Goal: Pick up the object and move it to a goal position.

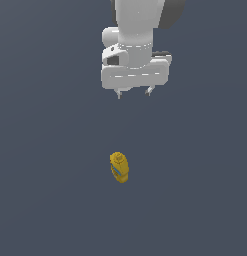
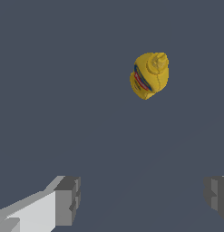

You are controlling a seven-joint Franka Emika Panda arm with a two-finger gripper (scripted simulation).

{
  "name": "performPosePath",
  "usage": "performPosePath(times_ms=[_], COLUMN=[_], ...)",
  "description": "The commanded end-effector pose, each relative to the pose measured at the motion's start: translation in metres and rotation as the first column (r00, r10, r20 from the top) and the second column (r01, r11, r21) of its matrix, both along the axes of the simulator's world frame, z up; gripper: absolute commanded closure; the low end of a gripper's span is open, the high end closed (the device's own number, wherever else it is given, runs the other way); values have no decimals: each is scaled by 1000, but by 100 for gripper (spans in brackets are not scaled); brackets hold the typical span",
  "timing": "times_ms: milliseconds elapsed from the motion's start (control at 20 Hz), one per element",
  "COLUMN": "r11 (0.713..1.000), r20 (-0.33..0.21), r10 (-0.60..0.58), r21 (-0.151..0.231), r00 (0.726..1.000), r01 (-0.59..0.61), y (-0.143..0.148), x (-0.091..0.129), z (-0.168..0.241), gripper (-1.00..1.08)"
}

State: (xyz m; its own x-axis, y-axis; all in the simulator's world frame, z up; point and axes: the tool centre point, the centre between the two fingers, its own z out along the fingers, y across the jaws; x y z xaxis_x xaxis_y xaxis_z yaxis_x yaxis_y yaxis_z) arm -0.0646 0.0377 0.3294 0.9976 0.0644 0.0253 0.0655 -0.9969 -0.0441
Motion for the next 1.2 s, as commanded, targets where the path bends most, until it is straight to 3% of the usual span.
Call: performPosePath(times_ms=[0,500,850,1150], r11=[1000,986,950,914], r20=[0,-3,-10,-17], r10=[19,167,311,403], r21=[-3,-22,-36,-43], r00=[1000,986,950,915], r01=[-19,-167,-311,-404], y=[-2,-15,-31,-43], x=[7,60,109,137], z=[-2,-26,-58,-85], gripper=[-92,-92,-92,-92])
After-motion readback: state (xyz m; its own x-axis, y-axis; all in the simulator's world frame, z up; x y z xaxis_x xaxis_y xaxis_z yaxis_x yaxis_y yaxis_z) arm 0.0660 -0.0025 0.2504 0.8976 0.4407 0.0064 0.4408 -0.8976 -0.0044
